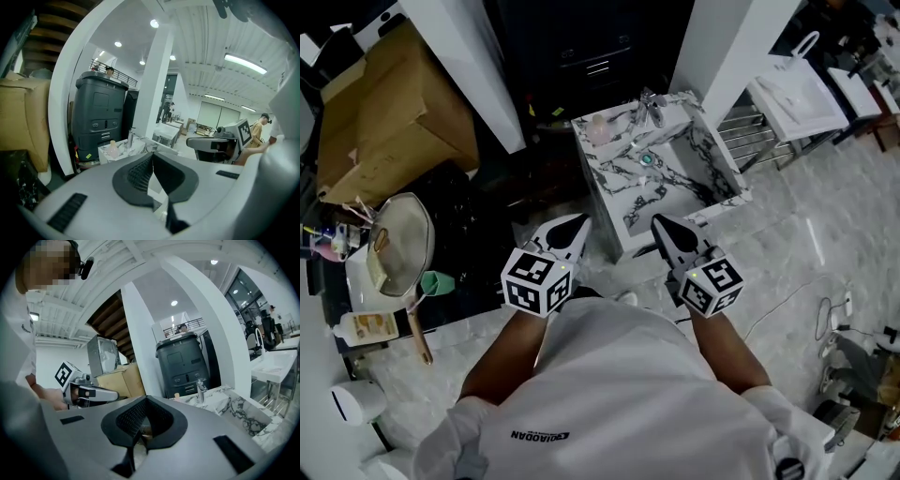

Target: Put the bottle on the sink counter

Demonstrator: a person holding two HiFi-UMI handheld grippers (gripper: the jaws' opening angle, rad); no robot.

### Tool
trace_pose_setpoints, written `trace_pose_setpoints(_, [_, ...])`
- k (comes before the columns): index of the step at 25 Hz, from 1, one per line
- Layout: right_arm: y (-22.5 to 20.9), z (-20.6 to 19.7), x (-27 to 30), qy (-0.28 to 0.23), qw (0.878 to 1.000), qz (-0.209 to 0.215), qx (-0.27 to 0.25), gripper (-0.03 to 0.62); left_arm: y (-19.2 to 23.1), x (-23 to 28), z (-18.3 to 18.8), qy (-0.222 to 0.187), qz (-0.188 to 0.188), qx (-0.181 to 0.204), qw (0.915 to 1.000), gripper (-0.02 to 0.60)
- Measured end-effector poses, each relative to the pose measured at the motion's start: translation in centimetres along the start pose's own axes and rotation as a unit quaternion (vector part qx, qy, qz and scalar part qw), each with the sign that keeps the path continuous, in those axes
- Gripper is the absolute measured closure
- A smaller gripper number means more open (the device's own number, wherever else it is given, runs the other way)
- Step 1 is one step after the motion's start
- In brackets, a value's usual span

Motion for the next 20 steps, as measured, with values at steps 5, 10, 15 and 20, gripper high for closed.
trace_pose_setpoints(5, [0.9,0.6,-0.3,-0.008,0.999,-0.032,0.004,0.554,0.6,0.1,1.6,-0.006,-0.028,0.016,0.9994,0.566])
trace_pose_setpoints(10, [2.3,0.6,0.4,-0.008,0.998,-0.060,0.006,0.554,1.7,-0.8,1.9,-0.001,-0.054,0.024,0.9982,0.566])
trace_pose_setpoints(15, [4.8,0.2,1.6,0.004,0.997,-0.075,-0.019,0.554,2.1,-1.5,1.2,0.008,-0.082,0.024,0.9963,0.566])
trace_pose_setpoints(20, [6.9,-0.2,2.5,0.016,0.996,-0.078,-0.033,0.554,3.1,-2.6,0.9,0.008,-0.087,0.019,0.9960,0.566])
Point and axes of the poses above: the fingertips, and each gripper's own axes: x forward along the fingers, y to its left, z out of its top, the point moved 5 cm from there along -x, backward along the fingers, and after that the axes turned 2 degrees about y, right-handed, at the moved point
